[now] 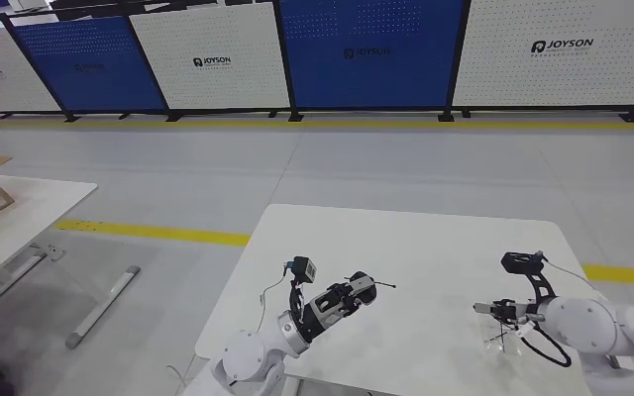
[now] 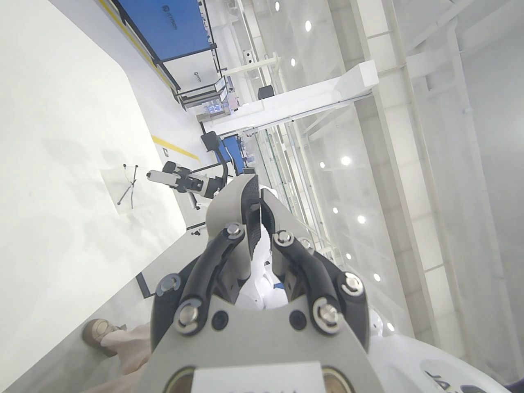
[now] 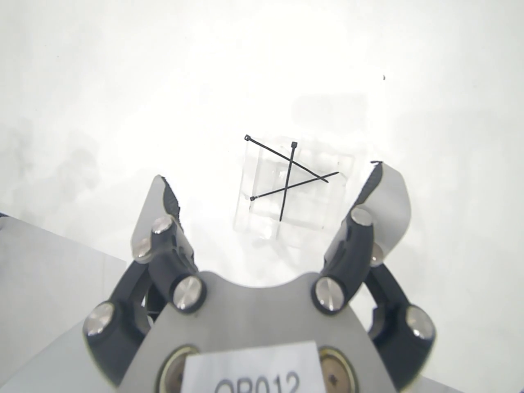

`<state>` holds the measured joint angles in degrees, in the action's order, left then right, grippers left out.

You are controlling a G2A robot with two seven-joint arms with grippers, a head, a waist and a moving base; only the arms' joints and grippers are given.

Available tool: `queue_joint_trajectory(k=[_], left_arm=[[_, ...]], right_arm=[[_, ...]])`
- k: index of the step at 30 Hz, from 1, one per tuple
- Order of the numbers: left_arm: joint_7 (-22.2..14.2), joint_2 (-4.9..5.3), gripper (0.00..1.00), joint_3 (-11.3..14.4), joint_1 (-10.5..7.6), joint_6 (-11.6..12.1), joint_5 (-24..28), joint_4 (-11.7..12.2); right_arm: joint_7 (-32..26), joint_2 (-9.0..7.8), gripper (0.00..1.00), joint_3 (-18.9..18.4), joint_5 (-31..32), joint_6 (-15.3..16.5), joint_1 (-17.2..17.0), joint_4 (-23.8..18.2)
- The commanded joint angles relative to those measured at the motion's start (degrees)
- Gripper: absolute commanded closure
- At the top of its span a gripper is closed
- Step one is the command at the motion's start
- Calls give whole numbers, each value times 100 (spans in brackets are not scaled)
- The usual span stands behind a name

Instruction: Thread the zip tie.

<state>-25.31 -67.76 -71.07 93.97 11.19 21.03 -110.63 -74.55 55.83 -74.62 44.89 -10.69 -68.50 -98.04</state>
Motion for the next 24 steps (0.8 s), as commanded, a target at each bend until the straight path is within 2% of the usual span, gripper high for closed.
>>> queue_joint_trajectory(k=[1, 3, 5, 6, 15, 24], left_arm=[[0, 0, 100, 0, 0, 0, 0, 0], [0, 0, 100, 0, 0, 0, 0, 0], [0, 0, 100, 0, 0, 0, 0, 0], [0, 0, 100, 0, 0, 0, 0, 0], [0, 0, 100, 0, 0, 0, 0, 0], [0, 0, 100, 0, 0, 0, 0, 0]], right_arm=[[-20, -7, 72, -39, -25, 19, -14, 11], [-72, -13, 68, -57, -32, 38, -12, 37], [-121, -13, 59, -46, -27, 35, 20, 84], [-162, -10, 64, -20, -33, 34, 60, 124], [-396, 18, 80, 200, 22, 19, 341, 423], [-509, 21, 78, 274, 97, -87, 382, 571]])
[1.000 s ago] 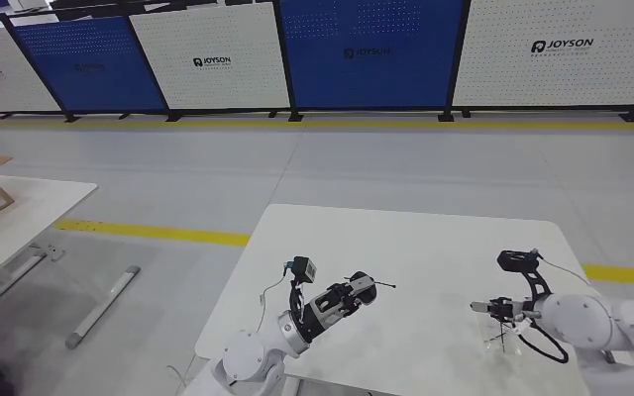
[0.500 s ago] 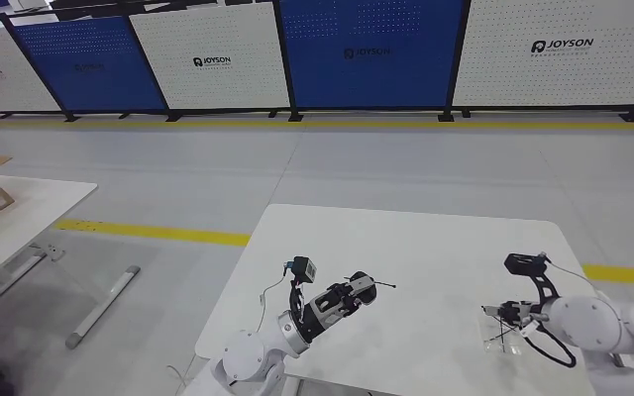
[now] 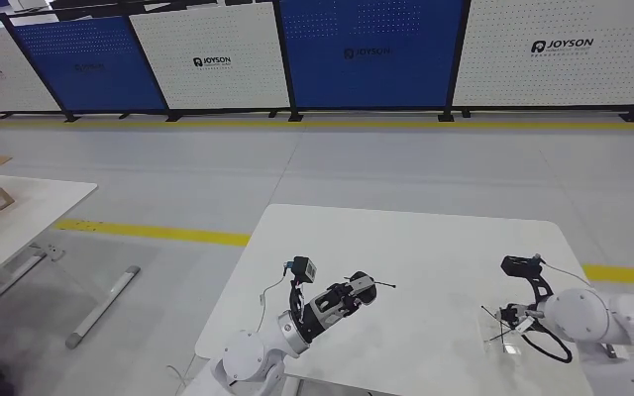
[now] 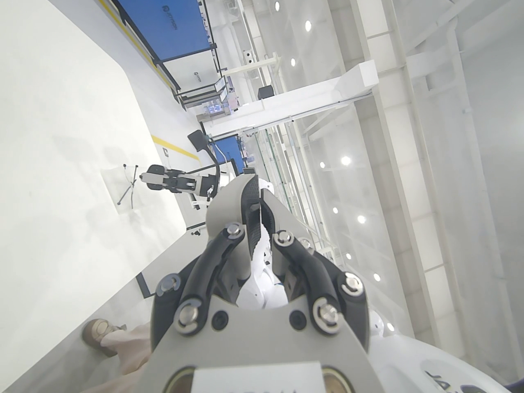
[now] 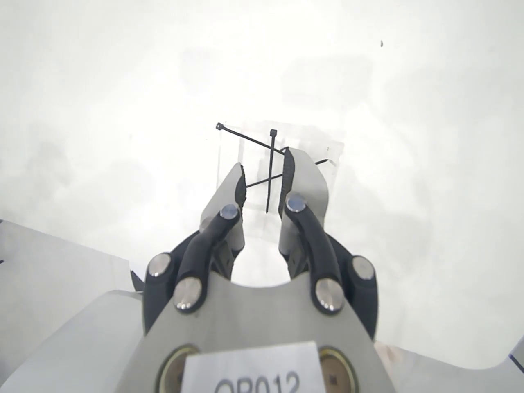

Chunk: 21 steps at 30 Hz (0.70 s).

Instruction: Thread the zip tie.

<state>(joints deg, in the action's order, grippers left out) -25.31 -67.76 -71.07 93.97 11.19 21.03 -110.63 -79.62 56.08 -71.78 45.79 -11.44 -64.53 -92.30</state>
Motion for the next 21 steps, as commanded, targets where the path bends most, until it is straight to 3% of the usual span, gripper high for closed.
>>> queue_joint_trajectory(k=[1, 21], left_arm=[[0, 0, 100, 0, 0, 0, 0, 0], [0, 0, 100, 0, 0, 0, 0, 0]], right_arm=[[-2, -6, 78, -8, 16, -34, -28, 8], [-2, 33, 76, 488, -99, -119, 348, 631]])
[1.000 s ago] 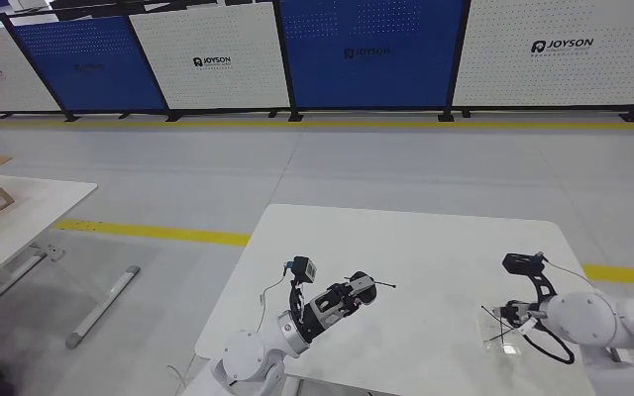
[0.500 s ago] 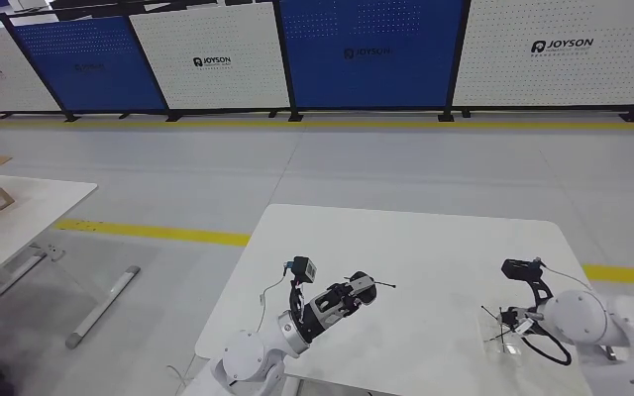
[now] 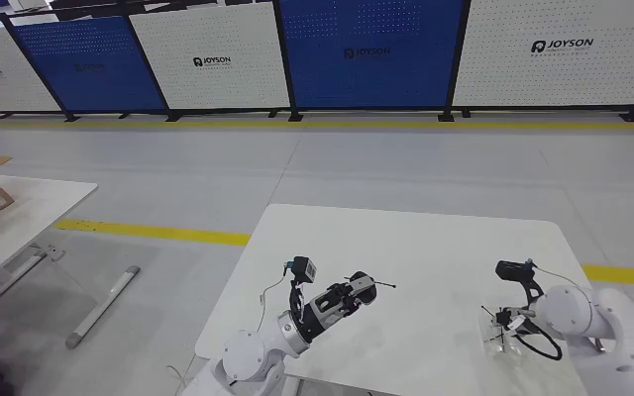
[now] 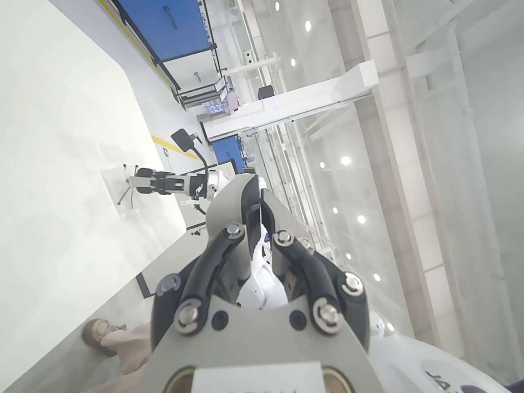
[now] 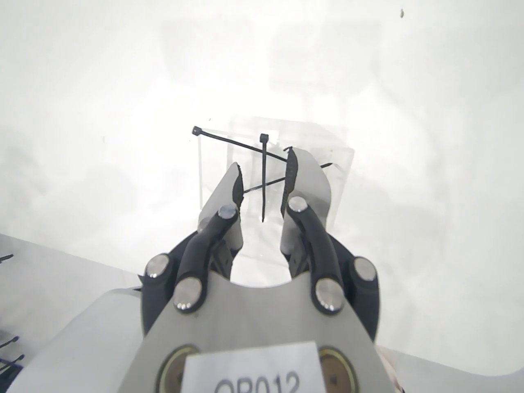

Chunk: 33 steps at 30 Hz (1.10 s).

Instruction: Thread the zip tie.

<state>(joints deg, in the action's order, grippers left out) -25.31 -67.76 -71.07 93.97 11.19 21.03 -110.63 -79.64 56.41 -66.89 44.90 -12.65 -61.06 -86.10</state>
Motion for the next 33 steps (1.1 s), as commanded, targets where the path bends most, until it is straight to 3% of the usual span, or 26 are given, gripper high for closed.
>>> queue_joint_trajectory(k=[1, 8, 24, 33], left_arm=[[0, 0, 100, 0, 0, 0, 0, 0], [0, 0, 100, 0, 0, 0, 0, 0], [0, 0, 100, 0, 0, 0, 0, 0], [0, 0, 100, 0, 0, 0, 0, 0]], right_arm=[[0, -2, 78, -2, -17, 4, -1, 22], [11, 1, 86, -2, -46, 13, -6, 57], [0, 45, 90, 168, -22, -63, 143, 235], [0, 53, 100, 222, -61, -82, 208, 314]])
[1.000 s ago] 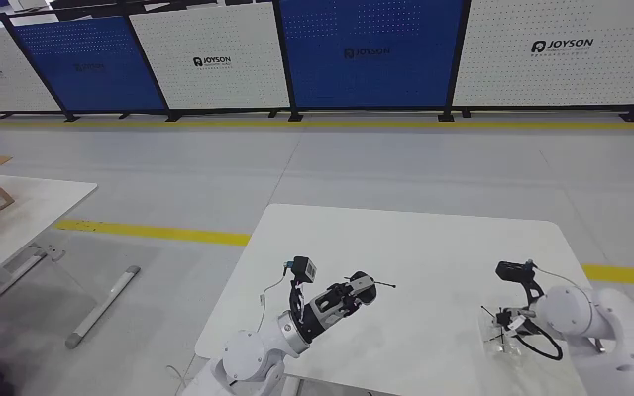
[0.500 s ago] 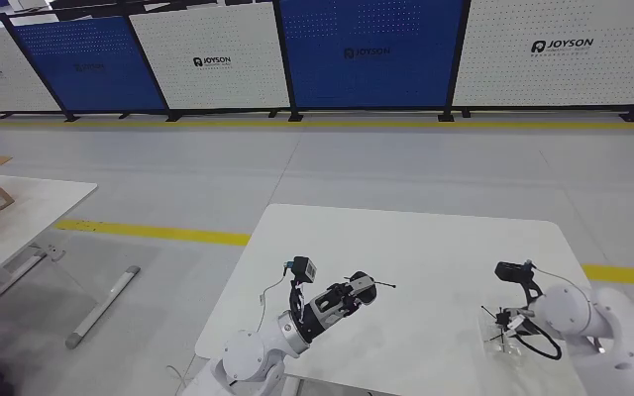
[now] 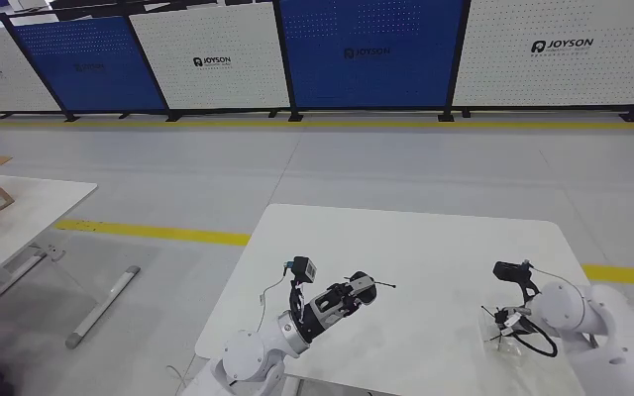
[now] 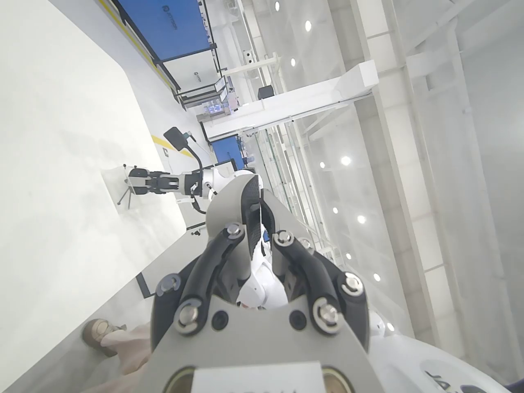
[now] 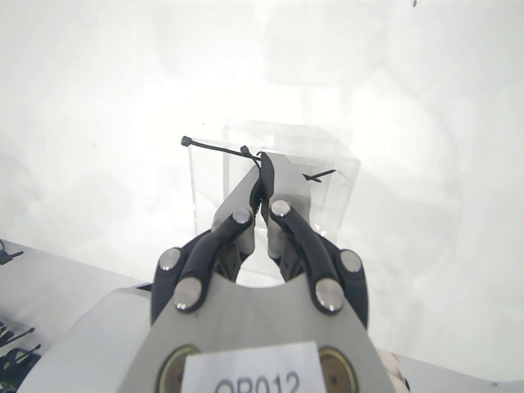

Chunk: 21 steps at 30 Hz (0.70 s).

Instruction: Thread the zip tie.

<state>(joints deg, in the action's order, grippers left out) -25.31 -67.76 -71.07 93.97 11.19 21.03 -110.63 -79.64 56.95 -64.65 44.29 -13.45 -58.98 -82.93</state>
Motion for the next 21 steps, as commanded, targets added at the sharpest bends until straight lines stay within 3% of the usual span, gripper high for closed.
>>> queue_joint_trajectory(k=[1, 8, 13, 18, 19, 21], left_arm=[[0, 0, 100, 0, 0, 0, 0, 0], [0, 0, 100, 0, 0, 0, 0, 0], [0, 0, 100, 0, 0, 0, 0, 0], [0, 0, 100, 0, 0, 0, 0, 0], [0, 0, 100, 0, 0, 0, 0, 0], [0, 0, 100, 0, 0, 0, 0, 0]], right_arm=[[0, -3, 100, -4, 0, -3, -3, -8], [38, -52, 100, -188, -4, 16, -180, -259], [231, -133, 100, -598, -150, 55, -575, -677], [556, -225, 100, -1274, -811, 438, -1128, -979], [532, -242, 100, -1352, -899, 597, -1191, -987], [532, -242, 100, -1352, -899, 597, -1191, -987]])
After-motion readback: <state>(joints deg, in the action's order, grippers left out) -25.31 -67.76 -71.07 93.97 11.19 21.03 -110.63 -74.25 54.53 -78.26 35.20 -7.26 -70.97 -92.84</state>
